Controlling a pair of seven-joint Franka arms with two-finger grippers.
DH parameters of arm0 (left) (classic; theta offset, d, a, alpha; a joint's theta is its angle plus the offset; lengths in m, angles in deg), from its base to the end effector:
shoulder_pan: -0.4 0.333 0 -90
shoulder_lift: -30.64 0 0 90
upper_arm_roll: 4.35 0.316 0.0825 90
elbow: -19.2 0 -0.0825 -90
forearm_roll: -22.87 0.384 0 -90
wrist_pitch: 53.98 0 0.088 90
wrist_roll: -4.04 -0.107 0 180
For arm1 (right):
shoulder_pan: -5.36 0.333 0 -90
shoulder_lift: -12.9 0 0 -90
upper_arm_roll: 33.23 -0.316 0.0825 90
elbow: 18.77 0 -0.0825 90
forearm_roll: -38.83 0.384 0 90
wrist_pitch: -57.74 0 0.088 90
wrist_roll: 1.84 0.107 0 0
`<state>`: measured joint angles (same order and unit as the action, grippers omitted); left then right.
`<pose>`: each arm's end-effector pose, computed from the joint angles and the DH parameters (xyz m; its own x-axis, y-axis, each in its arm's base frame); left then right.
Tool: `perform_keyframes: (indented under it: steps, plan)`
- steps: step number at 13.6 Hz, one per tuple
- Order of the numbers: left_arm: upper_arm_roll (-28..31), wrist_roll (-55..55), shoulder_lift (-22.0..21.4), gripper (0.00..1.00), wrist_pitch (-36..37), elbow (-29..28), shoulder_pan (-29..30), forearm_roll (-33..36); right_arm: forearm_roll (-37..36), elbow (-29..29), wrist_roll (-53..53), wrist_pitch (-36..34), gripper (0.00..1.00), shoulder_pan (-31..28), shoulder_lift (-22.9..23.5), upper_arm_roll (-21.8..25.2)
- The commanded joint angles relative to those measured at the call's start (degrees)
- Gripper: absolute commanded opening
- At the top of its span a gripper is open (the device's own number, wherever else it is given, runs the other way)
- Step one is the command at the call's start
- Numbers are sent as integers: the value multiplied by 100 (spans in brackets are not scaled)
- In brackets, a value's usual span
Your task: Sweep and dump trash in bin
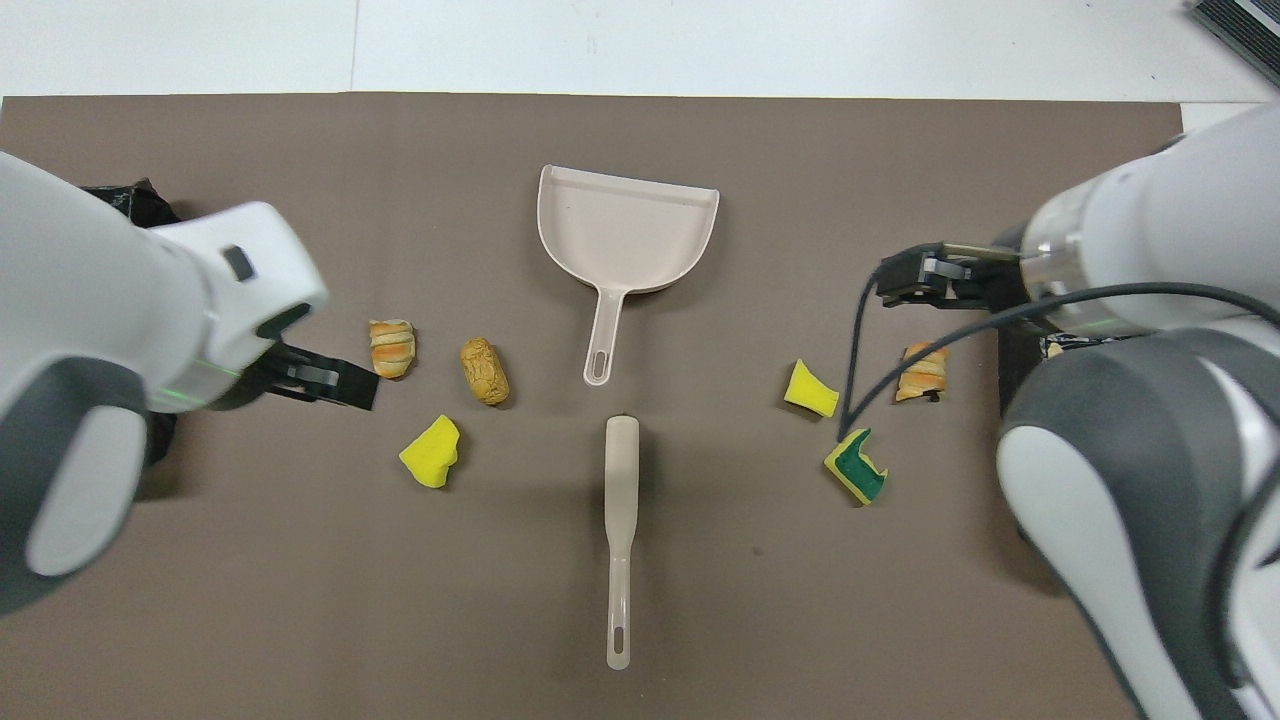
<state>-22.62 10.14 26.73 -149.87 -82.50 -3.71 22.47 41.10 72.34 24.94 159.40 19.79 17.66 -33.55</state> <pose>0.4951 -0.2097 0.5718 0.9599 -0.2780 -0.0348 -0.2787 -0.9602 -0.0183 0.5767 0.1553 0.5864 0.9736 -0.2167 0.0720 -0.2108 -0.9742 -0.0810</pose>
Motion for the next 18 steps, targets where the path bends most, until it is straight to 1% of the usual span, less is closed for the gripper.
perform_keyframes:
  steps: [1,2,4,6,8,10,13,15,16,17,18]
  plan:
    - [-762,627,-515,100,-737,-1262,77,-555,377,-287,266,300,100,-11,542,-13]
    - [-1036,925,-515,100,-921,-1438,68,-662,405,-322,301,467,100,7,726,-21]
    - [-1633,1654,-489,100,-1456,-1877,77,-672,484,-453,677,827,100,260,1113,-48]
    - [-2248,2497,-401,100,-2185,-2395,68,-672,904,-716,1214,1136,100,419,1561,-57]
    - [-2540,2668,-410,100,-2679,-2845,68,-672,933,-1094,1539,1241,100,630,2018,-65]
    - [-2838,2773,-147,100,-2995,-2969,59,-672,933,-1462,1856,1330,100,920,2545,-65]
    - [-2919,2879,-14,100,-3365,-3128,68,-672,933,-1946,2190,1356,100,1263,3231,-118]
    - [-2928,2906,117,90,-3445,-3128,59,-672,889,-1966,2192,1479,100,1404,3408,-127]
    - [-2937,2906,240,90,-3463,-3128,59,-672,871,-1957,2157,1488,100,1422,3435,-136]
    - [-2945,2897,276,86,-3515,-3102,59,-672,854,-1948,2139,1506,100,1474,3513,-136]
    - [-2946,2853,328,72,-3585,-3084,59,-672,845,-1948,2104,1515,100,1562,3584,-136]
